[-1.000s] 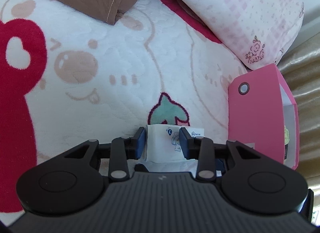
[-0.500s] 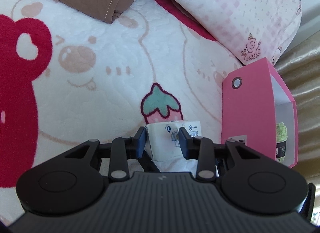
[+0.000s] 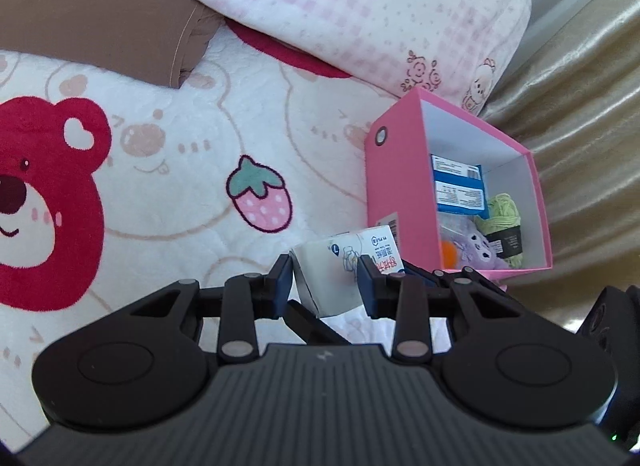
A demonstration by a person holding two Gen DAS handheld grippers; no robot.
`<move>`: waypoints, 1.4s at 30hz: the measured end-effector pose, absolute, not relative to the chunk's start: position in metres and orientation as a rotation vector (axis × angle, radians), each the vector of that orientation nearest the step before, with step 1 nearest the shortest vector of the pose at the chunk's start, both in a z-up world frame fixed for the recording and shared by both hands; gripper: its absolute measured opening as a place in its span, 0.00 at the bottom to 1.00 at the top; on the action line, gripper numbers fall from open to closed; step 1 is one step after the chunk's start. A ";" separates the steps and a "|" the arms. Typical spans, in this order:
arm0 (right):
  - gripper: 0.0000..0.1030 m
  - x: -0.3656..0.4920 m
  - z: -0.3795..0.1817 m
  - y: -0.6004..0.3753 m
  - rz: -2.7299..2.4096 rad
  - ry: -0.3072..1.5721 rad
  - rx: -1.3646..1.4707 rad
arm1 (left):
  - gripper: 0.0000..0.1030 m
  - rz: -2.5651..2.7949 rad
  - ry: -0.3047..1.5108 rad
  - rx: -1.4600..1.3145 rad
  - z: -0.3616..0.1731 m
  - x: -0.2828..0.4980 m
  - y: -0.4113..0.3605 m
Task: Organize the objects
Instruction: 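Carry the tissue pack with the left tool into the pink box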
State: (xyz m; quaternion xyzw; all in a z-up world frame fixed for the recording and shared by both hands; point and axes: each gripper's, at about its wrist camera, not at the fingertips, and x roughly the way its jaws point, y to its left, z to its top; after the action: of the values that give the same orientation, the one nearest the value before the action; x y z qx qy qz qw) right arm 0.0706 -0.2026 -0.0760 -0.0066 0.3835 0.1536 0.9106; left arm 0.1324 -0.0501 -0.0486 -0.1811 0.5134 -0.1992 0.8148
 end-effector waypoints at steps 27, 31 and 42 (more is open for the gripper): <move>0.81 -0.003 0.043 -0.274 0.155 0.679 -0.052 | 0.33 -0.657 0.928 -0.257 0.062 0.068 -0.137; 0.81 0.000 0.037 -0.293 0.100 0.693 -0.052 | 0.34 -0.697 0.967 -0.262 0.054 0.084 -0.162; 0.81 0.035 0.000 -0.384 0.092 0.717 0.037 | 0.34 -0.752 1.098 -0.285 0.011 0.151 -0.247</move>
State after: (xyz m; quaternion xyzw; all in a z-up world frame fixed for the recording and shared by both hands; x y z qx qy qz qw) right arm 0.0352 -0.3839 -0.0004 0.0183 0.3505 0.0449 0.9353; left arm 0.1515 -0.2467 0.0109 -0.1320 0.5075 -0.3476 0.7773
